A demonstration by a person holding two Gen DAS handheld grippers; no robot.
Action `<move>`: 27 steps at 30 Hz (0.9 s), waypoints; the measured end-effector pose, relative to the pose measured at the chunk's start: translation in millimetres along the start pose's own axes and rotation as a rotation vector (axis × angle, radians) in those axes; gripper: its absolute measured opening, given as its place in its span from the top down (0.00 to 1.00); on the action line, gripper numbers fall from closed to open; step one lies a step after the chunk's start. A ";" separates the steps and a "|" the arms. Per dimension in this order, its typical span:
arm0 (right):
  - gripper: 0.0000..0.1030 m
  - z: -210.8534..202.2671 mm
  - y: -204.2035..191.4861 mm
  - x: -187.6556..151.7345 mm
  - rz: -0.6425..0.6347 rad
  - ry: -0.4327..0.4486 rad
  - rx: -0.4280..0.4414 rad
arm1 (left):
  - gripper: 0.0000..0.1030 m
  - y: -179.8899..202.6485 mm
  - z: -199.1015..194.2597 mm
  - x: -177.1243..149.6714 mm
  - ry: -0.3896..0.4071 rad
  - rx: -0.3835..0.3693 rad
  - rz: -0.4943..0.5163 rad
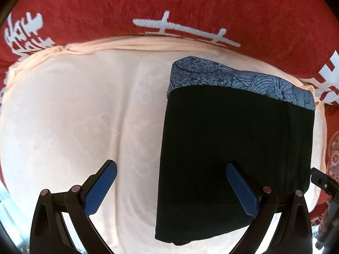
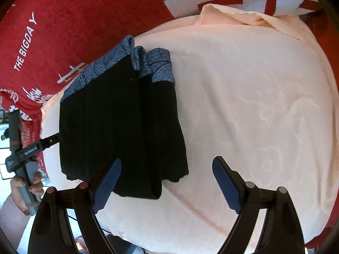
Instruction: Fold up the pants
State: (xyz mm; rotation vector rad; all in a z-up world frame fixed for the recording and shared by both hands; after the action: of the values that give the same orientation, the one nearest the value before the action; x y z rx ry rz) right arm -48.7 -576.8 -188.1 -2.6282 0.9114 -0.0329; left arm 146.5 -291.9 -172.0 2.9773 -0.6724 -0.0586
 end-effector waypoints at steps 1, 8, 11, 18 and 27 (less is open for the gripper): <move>0.13 1.4 0.8 2.5 -0.001 -0.004 0.016 | 0.00 -2.4 3.2 1.2 -0.011 -0.014 0.001; 0.13 16.1 4.0 14.3 -0.035 -0.045 0.115 | 0.00 -14.9 18.2 7.6 -0.041 -0.161 0.005; 0.13 28.5 7.4 21.2 -0.025 -0.075 0.150 | 0.00 -18.7 30.3 10.8 -0.054 -0.203 0.000; 0.12 46.4 -7.3 35.8 -0.043 -0.085 0.289 | 0.00 -14.0 43.6 22.0 -0.026 -0.281 0.004; 0.15 58.6 2.1 44.0 0.063 -0.081 0.362 | 0.00 -4.3 54.0 25.3 -0.027 -0.350 -0.038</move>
State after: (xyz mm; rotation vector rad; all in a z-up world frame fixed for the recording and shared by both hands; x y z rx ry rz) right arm -7.1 -585.8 -247.8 -2.2496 0.8691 -0.0677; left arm 168.2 -303.1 -226.5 2.6560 -0.5430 -0.1977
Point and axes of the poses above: each gripper's, at about its wrist camera, not at the fingertips, and z roughly the way its jaws point, y to its right, x to its top, the point moved 1 cm from there along z, roughly the way its jaws point, and after that the axes turned 5 degrees about z, right-handed, at the moved point
